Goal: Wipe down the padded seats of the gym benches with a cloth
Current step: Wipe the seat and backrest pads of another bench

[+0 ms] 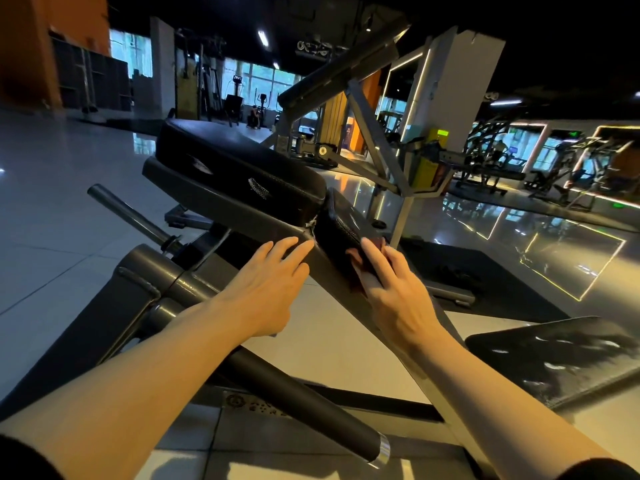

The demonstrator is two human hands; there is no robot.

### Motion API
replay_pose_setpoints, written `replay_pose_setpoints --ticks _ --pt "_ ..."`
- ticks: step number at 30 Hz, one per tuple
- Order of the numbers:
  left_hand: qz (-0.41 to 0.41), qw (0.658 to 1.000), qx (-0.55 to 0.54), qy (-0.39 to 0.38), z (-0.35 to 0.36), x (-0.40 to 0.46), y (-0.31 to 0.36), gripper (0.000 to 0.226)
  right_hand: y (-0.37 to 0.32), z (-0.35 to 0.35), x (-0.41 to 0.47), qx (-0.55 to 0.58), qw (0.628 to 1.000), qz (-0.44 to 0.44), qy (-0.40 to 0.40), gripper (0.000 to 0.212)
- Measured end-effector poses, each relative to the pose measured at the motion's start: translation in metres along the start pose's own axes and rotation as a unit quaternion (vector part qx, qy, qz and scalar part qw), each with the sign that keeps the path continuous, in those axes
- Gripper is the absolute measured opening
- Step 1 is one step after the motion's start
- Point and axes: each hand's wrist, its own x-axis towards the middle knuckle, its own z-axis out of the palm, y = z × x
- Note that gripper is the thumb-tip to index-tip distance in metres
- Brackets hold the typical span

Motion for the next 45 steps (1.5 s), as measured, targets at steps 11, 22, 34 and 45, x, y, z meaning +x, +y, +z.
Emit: replay_pose_setpoints --ticks 11,22,34,45 --pt "0.004 0.997 -0.056 0.048 -0.010 -0.005 0.001 0.052 -0.009 0.018 0.001 0.007 0.995 -0.067 -0.067 0.032" --pt "-0.222 0.961 -0.107 0.129 -0.026 -0.039 -0.076 0.083 -0.067 0.010 0.156 0.010 0.987 -0.142 0.069 0.066" --pt "-0.213 0.946 -0.213 0.121 0.002 -0.039 -0.092 0.090 -0.045 0.028 0.124 -0.009 0.981 -0.193 0.012 0.055" --pt "-0.258 0.942 -0.110 0.186 0.004 -0.043 -0.138 0.090 -0.074 0.022 0.189 -0.016 0.965 -0.259 0.051 0.035"
